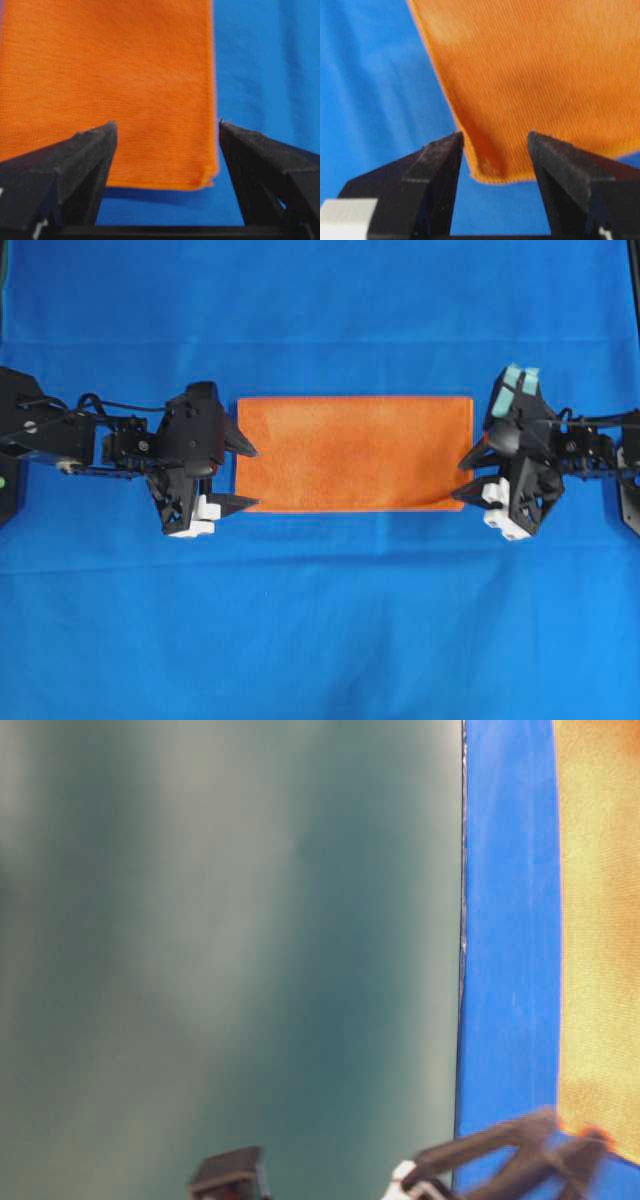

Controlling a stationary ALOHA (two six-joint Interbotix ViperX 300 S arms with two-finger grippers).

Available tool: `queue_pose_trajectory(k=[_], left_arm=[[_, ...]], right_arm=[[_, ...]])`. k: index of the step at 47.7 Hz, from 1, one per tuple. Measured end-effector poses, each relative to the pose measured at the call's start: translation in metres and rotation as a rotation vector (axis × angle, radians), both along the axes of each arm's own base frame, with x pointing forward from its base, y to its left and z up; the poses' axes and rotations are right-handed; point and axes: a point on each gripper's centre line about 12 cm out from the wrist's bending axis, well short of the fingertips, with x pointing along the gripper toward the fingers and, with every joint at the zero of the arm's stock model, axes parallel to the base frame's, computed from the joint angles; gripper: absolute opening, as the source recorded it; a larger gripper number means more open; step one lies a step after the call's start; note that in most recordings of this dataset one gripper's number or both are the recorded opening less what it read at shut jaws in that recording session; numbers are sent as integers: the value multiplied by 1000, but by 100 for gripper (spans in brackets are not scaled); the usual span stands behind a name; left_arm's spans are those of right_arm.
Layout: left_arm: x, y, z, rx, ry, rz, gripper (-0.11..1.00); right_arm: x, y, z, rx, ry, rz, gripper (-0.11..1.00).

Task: Fold the orange towel.
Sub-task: 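Release the corners and lift both grippers off the folded towel, then pinch the left and right ends of the folded strip with both grippers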

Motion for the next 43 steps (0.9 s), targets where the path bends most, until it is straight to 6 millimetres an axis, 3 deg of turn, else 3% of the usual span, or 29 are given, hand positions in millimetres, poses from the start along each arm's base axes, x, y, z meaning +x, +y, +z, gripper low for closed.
queue_pose_trajectory(k=[8, 17, 25, 43], left_arm=[[-4, 29, 10, 2, -20, 89, 71], [-8, 51, 9, 4, -15, 157, 71], [-11, 67, 0, 11, 14, 197, 71], [-3, 88, -42, 23, 99, 227, 71]], right_arm=[[-2, -24, 16, -56, -55, -46, 59], [-10, -63, 14, -115, -30, -147, 59], [-16, -86, 3, -147, 26, -198, 59], [-11, -99, -39, -128, 123, -207, 58]])
